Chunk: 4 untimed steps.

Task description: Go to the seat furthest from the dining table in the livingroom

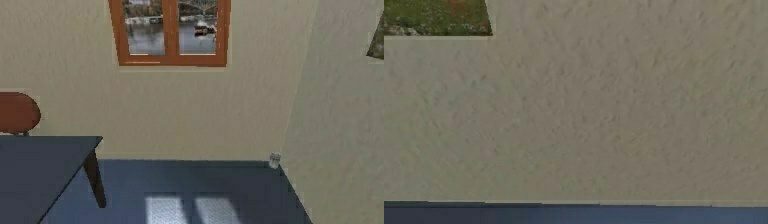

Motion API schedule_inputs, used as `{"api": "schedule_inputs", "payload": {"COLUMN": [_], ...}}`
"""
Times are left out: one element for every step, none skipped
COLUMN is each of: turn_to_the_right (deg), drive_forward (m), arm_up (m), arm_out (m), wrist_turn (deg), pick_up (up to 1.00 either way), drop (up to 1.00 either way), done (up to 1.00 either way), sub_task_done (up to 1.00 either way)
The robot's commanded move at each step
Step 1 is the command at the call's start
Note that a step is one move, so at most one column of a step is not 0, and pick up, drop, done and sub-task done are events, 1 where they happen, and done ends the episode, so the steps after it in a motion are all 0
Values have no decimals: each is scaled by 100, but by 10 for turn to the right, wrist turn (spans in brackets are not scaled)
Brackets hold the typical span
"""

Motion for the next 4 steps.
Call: {"api": "schedule_inputs", "payload": {"turn_to_the_right": [0,0,-450,-450], "drive_forward": [100,10,0,0], "arm_up": [0,0,0,0], "arm_out": [0,0,0,0], "wrist_turn": [0,0,0,0], "pick_up": [0,0,0,0], "drop": [0,0,0,0], "done": [0,0,0,0], "sub_task_done": [0,0,0,0]}}
